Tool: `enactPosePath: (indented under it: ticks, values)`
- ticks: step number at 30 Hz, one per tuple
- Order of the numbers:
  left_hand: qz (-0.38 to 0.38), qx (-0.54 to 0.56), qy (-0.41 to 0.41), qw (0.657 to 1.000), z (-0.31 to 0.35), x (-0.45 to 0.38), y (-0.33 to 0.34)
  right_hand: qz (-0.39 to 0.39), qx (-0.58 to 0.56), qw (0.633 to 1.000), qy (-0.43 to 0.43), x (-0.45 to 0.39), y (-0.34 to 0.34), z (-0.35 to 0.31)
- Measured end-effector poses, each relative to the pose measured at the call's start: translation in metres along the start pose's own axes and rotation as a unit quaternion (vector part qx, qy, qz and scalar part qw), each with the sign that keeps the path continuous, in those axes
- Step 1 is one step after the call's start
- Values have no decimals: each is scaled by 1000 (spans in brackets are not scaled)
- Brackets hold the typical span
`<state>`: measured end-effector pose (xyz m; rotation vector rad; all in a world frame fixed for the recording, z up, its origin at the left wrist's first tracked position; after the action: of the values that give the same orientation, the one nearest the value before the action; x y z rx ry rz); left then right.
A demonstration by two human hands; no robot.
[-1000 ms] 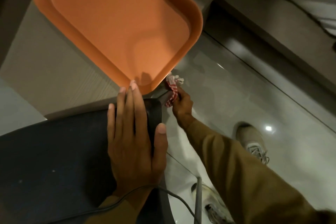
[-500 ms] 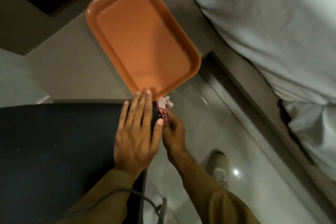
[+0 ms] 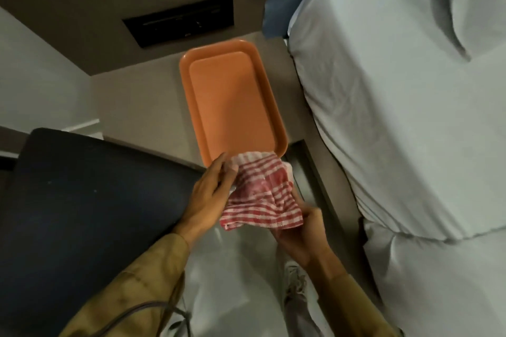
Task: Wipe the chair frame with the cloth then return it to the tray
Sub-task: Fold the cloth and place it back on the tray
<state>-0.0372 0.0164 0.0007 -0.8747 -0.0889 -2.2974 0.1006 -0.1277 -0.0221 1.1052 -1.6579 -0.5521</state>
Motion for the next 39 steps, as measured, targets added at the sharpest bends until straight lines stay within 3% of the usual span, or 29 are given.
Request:
enactPosePath:
  ticks: [2, 4, 7, 9, 12, 15, 18, 21, 23, 27, 32, 36, 39]
  values:
    - [-55, 100, -33, 993, 13, 0, 7, -39, -12, 999, 9, -3, 12, -29]
    - [-86, 230, -34, 969, 26, -1, 13, -21, -1, 999, 46, -10, 19, -53]
    - [-49, 350, -36, 935, 43, -2, 20, -6, 61, 992, 106, -25, 28, -88]
    - [-7, 299, -35, 954, 54, 1, 25, -26, 188, 977, 97, -34, 34, -105]
    - [67, 153, -9, 986, 69, 2, 29, -42, 391, 917, 69, -45, 38, -121]
    - [147, 102, 18, 984, 70, -4, 32, -14, 481, 876, -19, -56, 28, -123]
    - [194, 112, 7, 975, 54, -12, 39, 69, 551, 829, -73, -64, 12, -113]
    - [187, 101, -20, 977, 36, -21, 51, 123, 586, 799, -57, -71, -4, -92]
    - [184, 96, -10, 978, 29, -23, 54, 141, 565, 813, -21, -78, -10, -85]
    - [220, 3, 9, 975, 23, -43, 33, 87, 556, 827, 4, -108, 1, -96]
    - [187, -61, 50, 979, 36, -77, 3, -8, 623, 776, -98, -146, 27, -108]
    - [95, -101, -13, 990, 14, -101, 5, 11, 679, 734, 8, -171, 4, -88]
    - [99, -63, -72, 990, 17, -108, 6, 71, 482, 871, 61, -178, -11, -79]
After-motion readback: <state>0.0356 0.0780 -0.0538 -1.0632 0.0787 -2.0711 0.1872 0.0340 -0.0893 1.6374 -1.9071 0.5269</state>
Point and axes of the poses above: each hand's wrist, its own x-axis away from the middle knuckle, its own y-axis out of the palm, z = x × y, the point moved 4 cm from there along -x, towards the middle knuckle, and after that the axes turned 12 degrees about -z, right-handed, at the moved point
